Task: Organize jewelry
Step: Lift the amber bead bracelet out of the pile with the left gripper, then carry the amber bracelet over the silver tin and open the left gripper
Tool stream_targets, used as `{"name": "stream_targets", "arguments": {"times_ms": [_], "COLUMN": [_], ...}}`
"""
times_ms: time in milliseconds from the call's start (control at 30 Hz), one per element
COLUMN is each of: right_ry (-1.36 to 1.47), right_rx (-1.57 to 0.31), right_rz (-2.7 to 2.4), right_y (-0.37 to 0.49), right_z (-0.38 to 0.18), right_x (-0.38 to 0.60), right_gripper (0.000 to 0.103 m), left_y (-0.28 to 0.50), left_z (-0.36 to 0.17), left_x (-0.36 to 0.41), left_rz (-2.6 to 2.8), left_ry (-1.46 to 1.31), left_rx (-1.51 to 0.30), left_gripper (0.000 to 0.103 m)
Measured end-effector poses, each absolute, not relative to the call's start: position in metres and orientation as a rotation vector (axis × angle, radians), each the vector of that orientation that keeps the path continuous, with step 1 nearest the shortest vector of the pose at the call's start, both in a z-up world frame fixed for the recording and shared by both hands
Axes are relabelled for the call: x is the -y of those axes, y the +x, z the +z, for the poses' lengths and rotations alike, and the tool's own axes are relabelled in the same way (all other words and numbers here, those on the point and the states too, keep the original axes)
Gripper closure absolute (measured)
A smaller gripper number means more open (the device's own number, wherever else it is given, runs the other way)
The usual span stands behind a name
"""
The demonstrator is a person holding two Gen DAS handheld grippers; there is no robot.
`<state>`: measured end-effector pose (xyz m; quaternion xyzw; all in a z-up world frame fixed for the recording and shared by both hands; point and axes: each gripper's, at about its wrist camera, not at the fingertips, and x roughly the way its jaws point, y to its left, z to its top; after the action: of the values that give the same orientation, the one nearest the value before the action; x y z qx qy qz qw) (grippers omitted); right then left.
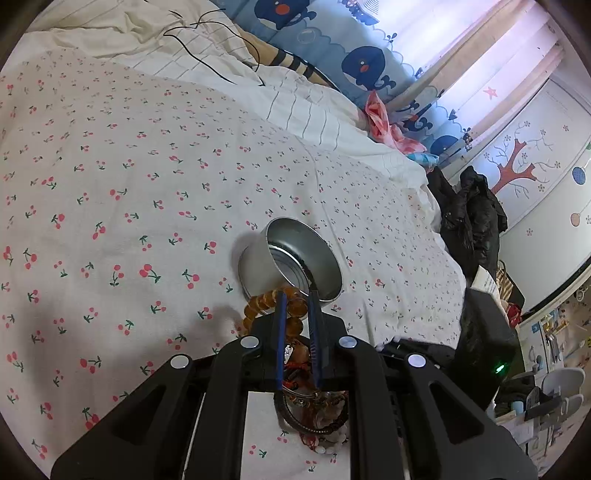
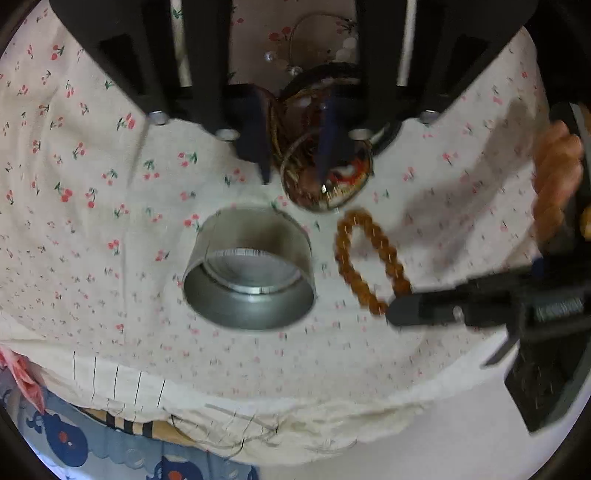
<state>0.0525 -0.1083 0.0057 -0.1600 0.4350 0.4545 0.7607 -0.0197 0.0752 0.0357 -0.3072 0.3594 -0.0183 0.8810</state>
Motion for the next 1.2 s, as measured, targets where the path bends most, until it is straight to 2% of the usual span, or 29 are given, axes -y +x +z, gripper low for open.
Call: {"name": "stream_targets", "arguments": {"times_ms": [167, 300, 700, 967, 1200], "right_ry": [-0.336, -0.308, -0.193, -0.122, -0.078], "right_rx": [-0.959, -0.877, -0.794, -0.75, -0.735], "right_rz": [0.981, 0.993, 0.995, 0.948, 0.901], "right_y": [0.053, 0.045, 0.047, 0.062, 0.078], "right_z": [-0.001, 0.018, 0.05, 0.068, 0.073], "right_x": [0.109, 0.114, 0.131, 0.15, 0.167], "right_gripper": [0.095, 0.098, 0.098, 0.098, 0.098], "left_y": [-0.019, -0.021, -0.024, -0.026, 0.008], "left_z": [0.033, 0.032, 0.037, 0.072, 0.09], "left_x": [-0.075, -0.076, -0.075, -0.064, -0.055], "left_rz": [-0.039, -0.031, -0.05, -0.098, -0.104], "left_ry": [-0.636, -0.638, -0.642, -0.598, -0.547], "left_rx": [-0.755, -0.75, -0.722, -0.661, -0.663], "left_gripper": [0.093, 0.093, 0.093, 0.093, 0.093]}}
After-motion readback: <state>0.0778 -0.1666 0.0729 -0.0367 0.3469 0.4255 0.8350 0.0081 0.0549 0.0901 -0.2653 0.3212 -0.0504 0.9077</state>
